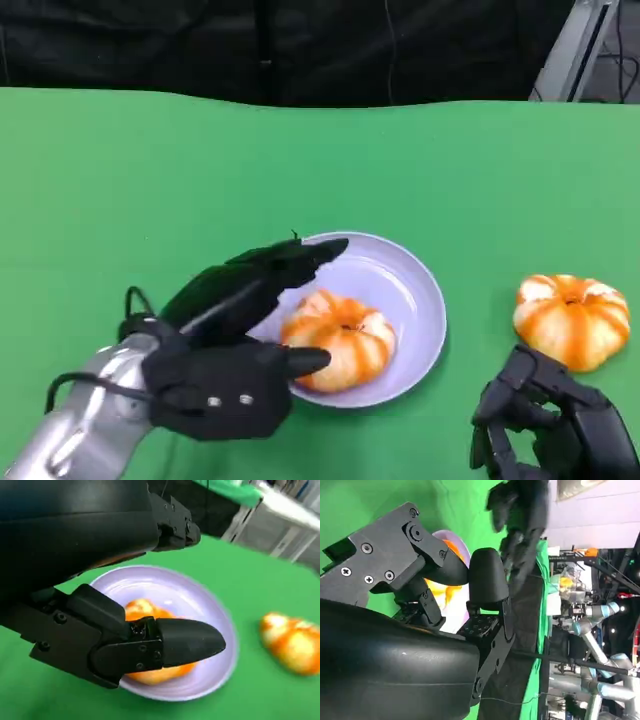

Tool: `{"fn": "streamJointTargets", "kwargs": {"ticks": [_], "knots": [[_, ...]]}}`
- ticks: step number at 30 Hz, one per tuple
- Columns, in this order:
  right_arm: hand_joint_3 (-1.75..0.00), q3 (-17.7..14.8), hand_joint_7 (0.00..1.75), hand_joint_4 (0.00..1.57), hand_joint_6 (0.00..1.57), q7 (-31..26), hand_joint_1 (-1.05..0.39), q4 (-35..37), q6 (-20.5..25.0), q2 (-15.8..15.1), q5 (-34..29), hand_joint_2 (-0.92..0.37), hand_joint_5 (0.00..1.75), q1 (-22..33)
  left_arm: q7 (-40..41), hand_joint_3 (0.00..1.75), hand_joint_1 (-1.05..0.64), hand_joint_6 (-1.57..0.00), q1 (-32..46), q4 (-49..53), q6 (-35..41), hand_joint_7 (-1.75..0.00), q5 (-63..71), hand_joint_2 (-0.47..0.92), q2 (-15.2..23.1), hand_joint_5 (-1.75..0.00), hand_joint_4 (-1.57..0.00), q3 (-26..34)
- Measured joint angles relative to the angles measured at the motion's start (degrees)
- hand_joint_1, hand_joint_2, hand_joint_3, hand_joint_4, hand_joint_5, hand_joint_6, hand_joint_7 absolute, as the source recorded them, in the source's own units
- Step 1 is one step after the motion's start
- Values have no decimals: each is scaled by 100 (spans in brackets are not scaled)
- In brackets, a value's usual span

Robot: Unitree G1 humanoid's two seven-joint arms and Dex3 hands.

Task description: Grasp the bread from the table and place it into the plate.

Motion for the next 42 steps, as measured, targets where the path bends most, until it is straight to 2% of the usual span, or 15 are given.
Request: {"fn": "streamJointTargets", "kwargs": {"ticks": [1, 2, 3, 4, 6, 10, 11, 12, 13, 16, 20, 24, 31, 35, 42], "knots": [[-124, -6, 156, 82, 74, 9, -17, 12, -6, -1, 5, -52, 175, 1, -110, 47, -52, -47, 129, -133, 66, -9, -338, 92, -34, -13, -39, 154], [-125, -8, 157, 82, 74, 17, -16, 21, -7, -2, 7, -52, 175, 2, -187, 47, -38, -63, 233, -233, 124, -15, -575, 92, -55, -26, -63, 265], [-125, -7, 157, 82, 74, 21, -16, 24, -9, -2, 7, -52, 175, 0, -287, 46, -31, -73, 343, -359, 254, -20, -876, 92, -94, -40, -72, 366], [-125, -6, 157, 82, 74, 24, -16, 23, -11, -1, 7, -52, 175, 2, -401, 46, -26, -83, 493, -540, 509, -28, -1378, 92, -210, -76, -69, 530], [-125, -1, 157, 82, 74, 26, -17, 23, -11, 1, -2, -52, 175, 0, -600, 45, -21, -91, 811, -936, 1084, -36, -2376, 92, -441, -112, -63, 816], [-126, -25, 157, 82, 74, 27, -17, 43, -53, -5, -4, -52, 175, 2, -846, 45, -20, -92, 1291, -1755, 2229, -38, -3754, 92, -618, -122, -61, 1290], [-125, -23, 157, 82, 73, 28, -17, 46, -62, -5, -4, -52, 175, -2, -849, 66, -14, -90, 1308, -1854, 2346, -87, -3832, 85, -614, -148, -72, 1340], [-125, -8, 157, 82, 73, 38, -17, 51, -67, -3, -8, -52, 175, -24, -944, 89, -11, -84, 1392, -1975, 2522, -127, -4117, 75, -608, -164, -78, 1473], [-125, -8, 157, 82, 73, 44, -17, 50, -94, 1, -5, -52, 175, -23, -1142, 96, -10, -81, 1568, -2146, 2712, -141, -4554, 71, -582, -169, -81, 1651], [-125, -30, 157, 82, 73, 44, -16, 52, -102, -7, 21, -52, 175, 25, -1687, 107, -11, -79, 2217, -2474, 3288, -163, -5671, 64, -445, -174, -86, 2170], [-126, -19, 157, 82, 74, 42, -15, 0, -44, -7, 25, -52, 175, 10, -2042, 107, -15, -77, 2797, -2483, 3599, -171, -6073, 61, -173, -175, -87, 2598], [-125, -24, 157, 82, 73, 58, -16, -12, -1, -12, 31, -52, 175, 15, -2548, 87, -18, -72, 2944, -2117, 3672, -174, -6231, 72, -134, -175, -85, 2695], [-125, -67, 158, 82, 73, 81, -16, 29, -67, -42, 25, -52, 175, 11, -3070, 87, -19, -71, 3086, -1511, 3263, -174, -6013, 73, -182, -175, -85, 2696], [-124, -52, 157, 82, 73, 62, -17, 3, -67, -35, -2, -52, 175, 25, -3102, 76, -21, -72, 3097, -1361, 3150, -172, -5881, 78, -188, -175, -86, 2735], [-127, -14, 157, 83, 74, 63, -15, -56, -16, -28, 16, -52, 175, 112, -3104, 76, -16, -71, 3097, -1248, 3104, -173, -5846, 80, -188, -175, -85, 2887]]}}
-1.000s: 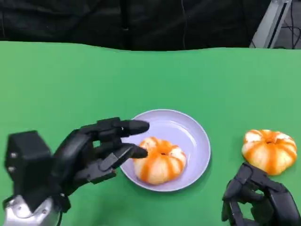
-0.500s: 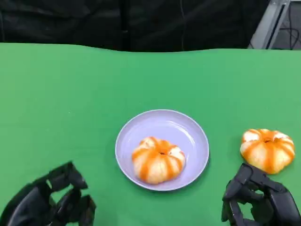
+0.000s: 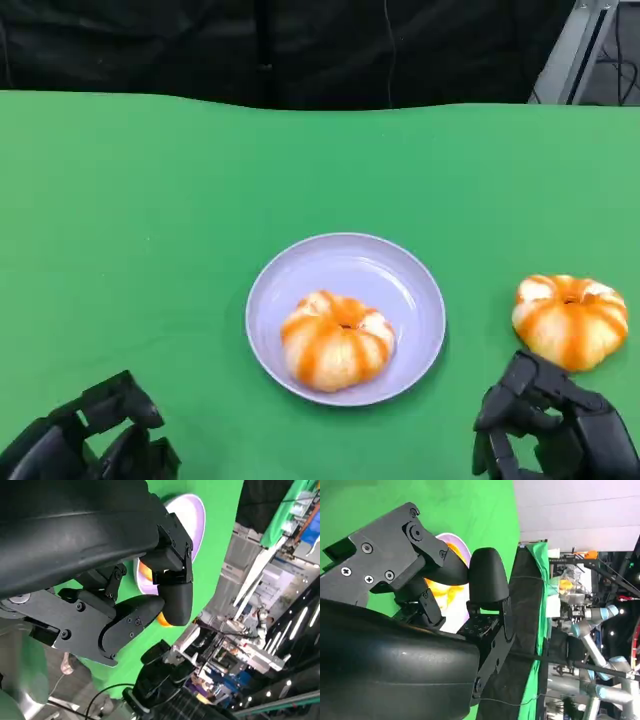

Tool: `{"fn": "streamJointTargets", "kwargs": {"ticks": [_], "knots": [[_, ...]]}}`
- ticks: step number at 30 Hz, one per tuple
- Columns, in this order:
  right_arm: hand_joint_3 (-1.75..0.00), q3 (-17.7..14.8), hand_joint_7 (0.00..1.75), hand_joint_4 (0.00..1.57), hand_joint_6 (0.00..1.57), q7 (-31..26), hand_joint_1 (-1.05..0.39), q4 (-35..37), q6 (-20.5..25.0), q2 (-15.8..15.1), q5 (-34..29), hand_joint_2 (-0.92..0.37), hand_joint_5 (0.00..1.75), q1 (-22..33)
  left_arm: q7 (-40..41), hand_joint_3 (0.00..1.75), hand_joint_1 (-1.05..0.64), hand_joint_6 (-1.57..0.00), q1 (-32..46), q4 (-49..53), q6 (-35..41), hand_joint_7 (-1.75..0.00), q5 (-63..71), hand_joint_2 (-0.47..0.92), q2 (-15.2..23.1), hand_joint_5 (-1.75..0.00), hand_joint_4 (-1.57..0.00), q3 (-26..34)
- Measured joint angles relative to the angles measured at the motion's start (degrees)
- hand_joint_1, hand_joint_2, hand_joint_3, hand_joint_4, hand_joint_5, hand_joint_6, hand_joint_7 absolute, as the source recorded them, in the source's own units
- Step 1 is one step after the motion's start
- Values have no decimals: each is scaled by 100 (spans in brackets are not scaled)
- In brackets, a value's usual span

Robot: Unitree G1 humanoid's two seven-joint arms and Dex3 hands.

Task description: Grasp the bread from the table and place it into the plate.

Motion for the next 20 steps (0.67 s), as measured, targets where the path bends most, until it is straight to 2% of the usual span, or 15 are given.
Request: {"fn": "streamJointTargets", "kwargs": {"ticks": [10, 20], "knots": [[-131, 16, 160, 83, 74, 14, -14, -137, 28, -3, 0, -50, 175, 126, 168, 85, -14, -70, 31, -178, 174, -175, 20, 76, 2, -175, -84, 55], [-129, 17, 160, 83, 73, 18, -15, -157, 25, -3, 1, -51, 175, 151, 190, 92, -13, -70, 74, -227, 204, -175, 19, 73, -11, -175, -84, 56]]}}
